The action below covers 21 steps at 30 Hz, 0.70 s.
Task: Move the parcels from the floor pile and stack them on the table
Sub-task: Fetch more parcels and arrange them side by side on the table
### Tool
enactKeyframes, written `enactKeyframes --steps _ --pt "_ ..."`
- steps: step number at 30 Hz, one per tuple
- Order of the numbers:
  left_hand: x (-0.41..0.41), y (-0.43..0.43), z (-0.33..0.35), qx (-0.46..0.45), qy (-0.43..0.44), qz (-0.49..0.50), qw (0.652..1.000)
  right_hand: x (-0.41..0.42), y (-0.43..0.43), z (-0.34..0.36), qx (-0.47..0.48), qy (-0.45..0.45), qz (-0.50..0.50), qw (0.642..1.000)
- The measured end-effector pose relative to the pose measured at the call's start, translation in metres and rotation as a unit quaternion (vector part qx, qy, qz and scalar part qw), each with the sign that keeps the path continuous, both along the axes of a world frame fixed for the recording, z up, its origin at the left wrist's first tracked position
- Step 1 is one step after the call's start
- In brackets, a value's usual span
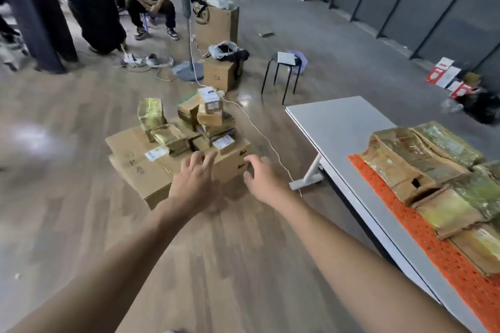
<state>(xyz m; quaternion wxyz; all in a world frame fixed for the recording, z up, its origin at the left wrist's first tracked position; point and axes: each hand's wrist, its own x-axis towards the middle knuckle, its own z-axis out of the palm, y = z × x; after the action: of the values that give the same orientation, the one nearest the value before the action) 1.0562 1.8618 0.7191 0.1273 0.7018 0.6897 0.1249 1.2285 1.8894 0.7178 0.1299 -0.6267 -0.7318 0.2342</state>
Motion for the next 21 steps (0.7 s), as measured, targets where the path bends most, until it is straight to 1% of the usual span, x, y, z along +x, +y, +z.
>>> enactKeyframes --steps 4,8,16,21 --pt "-0.097 0.006 0.004 -0.015 0.01 0.051 0.999 -0.096 0.021 0.007 -0.004 -0.029 0.024 0.999" --pt "-0.162 0.015 0.007 -0.022 0.002 0.086 0.996 -0.158 0.046 0.007 -0.017 -0.038 0.038 0.998" --pt "-0.24 0.063 -0.01 -0.05 -0.02 0.094 0.994 -0.226 0.119 -0.011 -0.029 -0.061 0.06 0.996" --pt "-0.275 0.136 -0.031 -0.06 -0.004 0.079 0.995 -0.262 0.192 -0.04 -0.052 -0.041 0.059 0.996"
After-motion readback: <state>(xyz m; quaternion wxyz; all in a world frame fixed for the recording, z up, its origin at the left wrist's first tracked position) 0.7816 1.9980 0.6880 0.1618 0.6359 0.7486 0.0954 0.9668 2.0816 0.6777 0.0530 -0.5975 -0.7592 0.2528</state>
